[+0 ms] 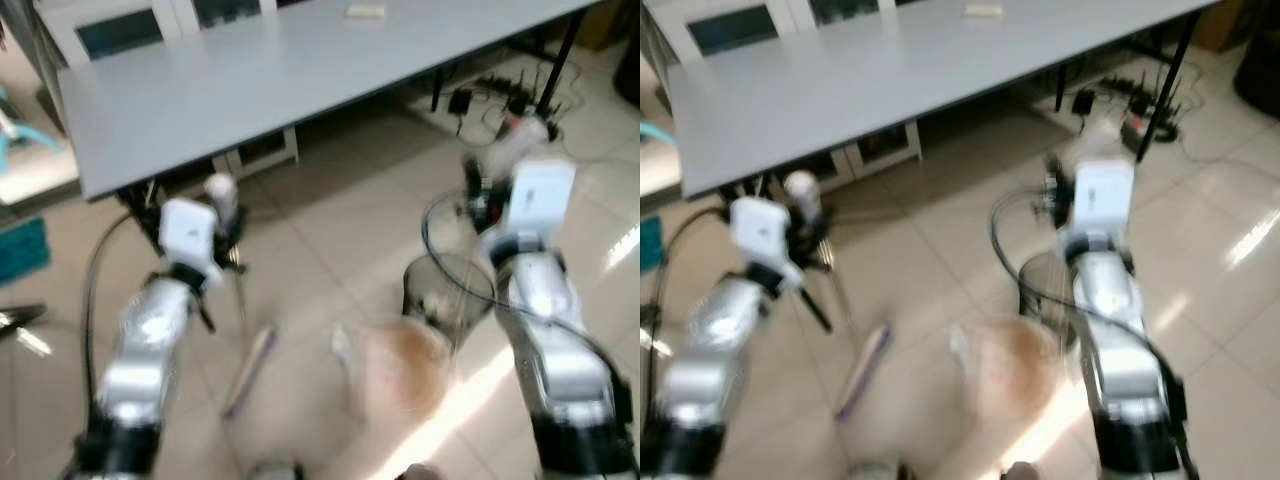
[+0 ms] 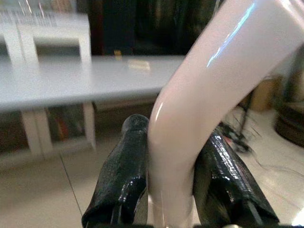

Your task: Sweep floor

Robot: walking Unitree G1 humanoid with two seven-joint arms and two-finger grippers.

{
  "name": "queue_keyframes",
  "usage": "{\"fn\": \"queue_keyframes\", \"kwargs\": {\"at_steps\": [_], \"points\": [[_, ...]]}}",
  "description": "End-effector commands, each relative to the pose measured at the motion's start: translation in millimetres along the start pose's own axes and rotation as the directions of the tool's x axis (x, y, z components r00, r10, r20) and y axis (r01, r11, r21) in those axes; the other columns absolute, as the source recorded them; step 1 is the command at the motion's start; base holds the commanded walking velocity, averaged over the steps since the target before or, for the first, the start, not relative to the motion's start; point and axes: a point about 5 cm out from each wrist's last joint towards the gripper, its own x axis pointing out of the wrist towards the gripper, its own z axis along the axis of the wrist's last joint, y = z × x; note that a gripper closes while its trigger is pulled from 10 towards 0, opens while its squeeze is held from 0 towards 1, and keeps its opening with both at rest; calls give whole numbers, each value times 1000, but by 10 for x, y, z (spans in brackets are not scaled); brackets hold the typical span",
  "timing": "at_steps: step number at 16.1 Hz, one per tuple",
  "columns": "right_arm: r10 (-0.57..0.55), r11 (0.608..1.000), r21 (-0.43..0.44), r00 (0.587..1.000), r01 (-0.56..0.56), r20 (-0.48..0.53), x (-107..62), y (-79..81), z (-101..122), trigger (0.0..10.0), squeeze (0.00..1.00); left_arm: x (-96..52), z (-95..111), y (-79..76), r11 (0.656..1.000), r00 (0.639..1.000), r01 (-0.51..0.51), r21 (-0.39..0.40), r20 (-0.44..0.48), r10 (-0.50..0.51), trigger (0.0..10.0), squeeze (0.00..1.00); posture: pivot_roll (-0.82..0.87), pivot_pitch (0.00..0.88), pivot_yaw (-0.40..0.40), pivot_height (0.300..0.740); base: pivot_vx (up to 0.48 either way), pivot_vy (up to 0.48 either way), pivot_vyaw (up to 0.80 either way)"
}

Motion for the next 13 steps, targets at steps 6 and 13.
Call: {"fn": "queue_keyframes", "kwargs": {"at_steps": [6,13], "points": [[-88,995,41,996,87,9,-135,-99,-157,10000,0,-60,-84,-139,1000,1000,-5,26,-3,5,10000,0,-17,59,18,740,0,442,-800],[-202,979,40,979,202,8,-265,-235,-263,10000,0,170,42,-193,997,997,67,47,33,-68,10000,0,-9,76,93,740,0,444,-800]]}}
